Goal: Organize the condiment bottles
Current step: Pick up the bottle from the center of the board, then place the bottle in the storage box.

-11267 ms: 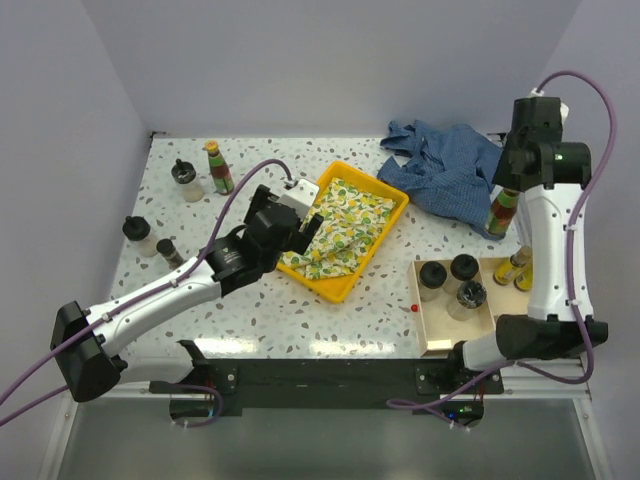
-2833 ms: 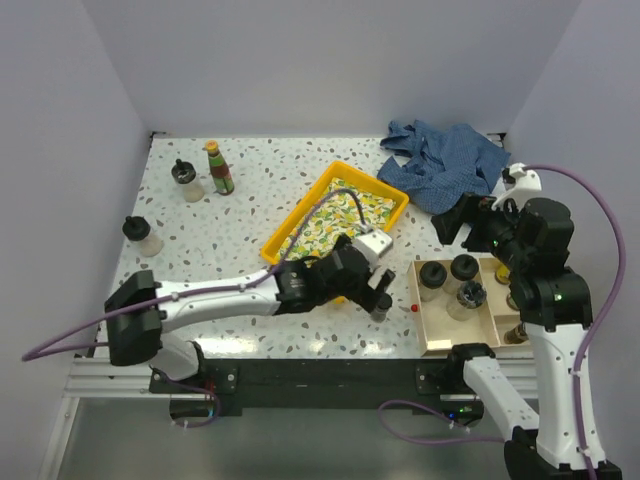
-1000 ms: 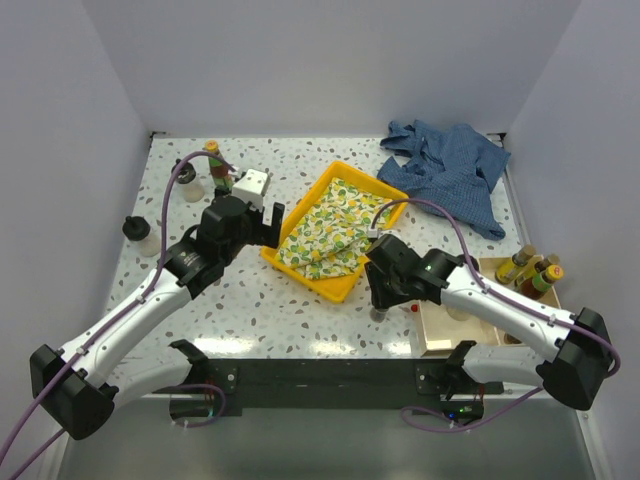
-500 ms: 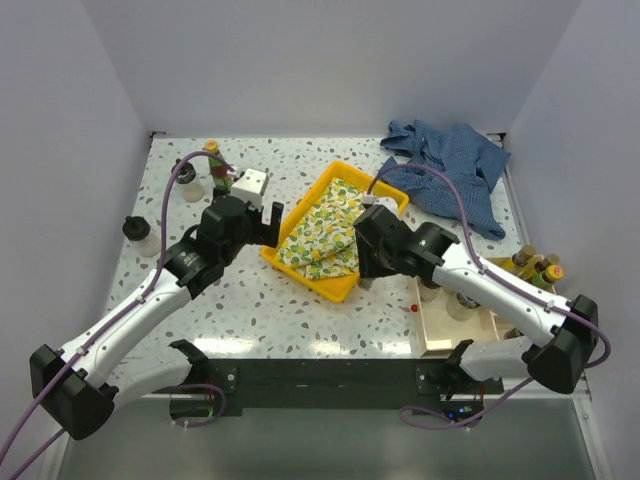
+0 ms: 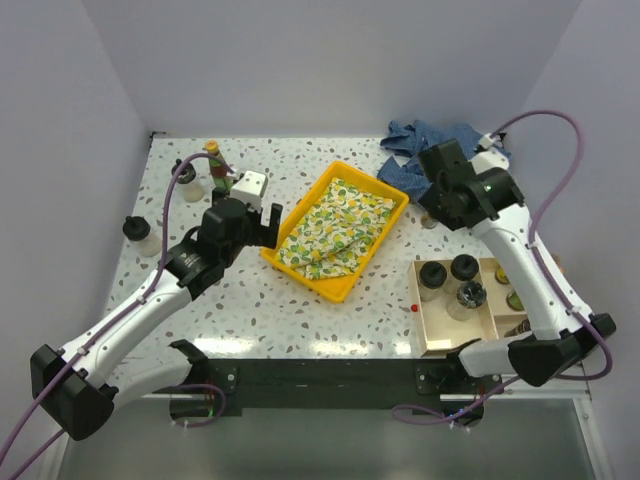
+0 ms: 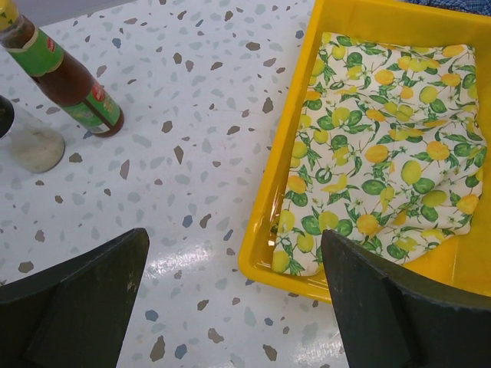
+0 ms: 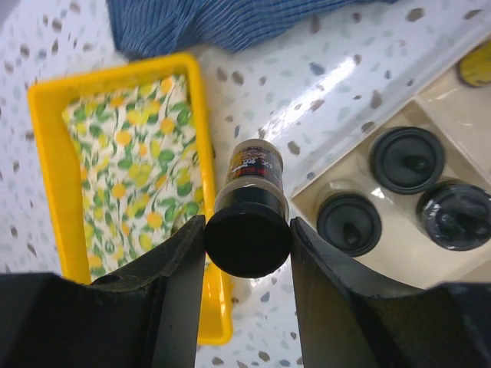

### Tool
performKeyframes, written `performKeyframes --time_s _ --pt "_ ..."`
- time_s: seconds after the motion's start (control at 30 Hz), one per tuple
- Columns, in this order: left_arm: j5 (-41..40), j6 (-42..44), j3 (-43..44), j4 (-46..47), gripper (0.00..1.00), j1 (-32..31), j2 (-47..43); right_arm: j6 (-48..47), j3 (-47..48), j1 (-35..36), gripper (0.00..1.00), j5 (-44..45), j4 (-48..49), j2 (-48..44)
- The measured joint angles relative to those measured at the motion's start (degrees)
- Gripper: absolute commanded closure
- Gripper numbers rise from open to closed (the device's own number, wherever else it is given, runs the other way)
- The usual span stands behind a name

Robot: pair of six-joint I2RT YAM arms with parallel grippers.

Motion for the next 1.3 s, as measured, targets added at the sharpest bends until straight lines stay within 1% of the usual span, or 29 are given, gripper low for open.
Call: performKeyframes --time_s 0.13,0.3,0.5,0.63,0.93,1.07,1.3 --pt "0.0 0.0 0.0 0.0 0.00 0.0 0.0 4.1 1.1 -6.6 1.00 0.9 -3.2 -2.8" --pt "-0.1 0.0 0.0 0.0 0.00 0.0 0.3 6.6 2.2 -13.1 1.00 1.8 -3.7 -4.3" --pt "-0.2 0.0 0.0 0.0 0.00 0.0 1.2 5.1 1.8 -20.1 1.00 3.1 -3.8 -6.3" --pt "-0.2 0.0 0.0 0.0 0.00 0.0 1.2 3.0 -2.6 -26.0 1.00 3.2 -3.9 -10.2" --pt "-0.1 0.0 -0.8 0.0 0.00 0.0 2.3 0.4 -14.4 -28.6 1.00 2.1 -4.4 -20.0" --pt "0.0 0.0 -0.8 0.0 0.00 0.0 3.4 -0.5 -17.9 -30.0 1.00 1.5 -4.5 -22.9" --pt "0.2 -0.1 -0.8 0.0 0.00 0.0 3.4 -1.2 -25.2 -30.5 1.00 1.2 -4.5 -28.7"
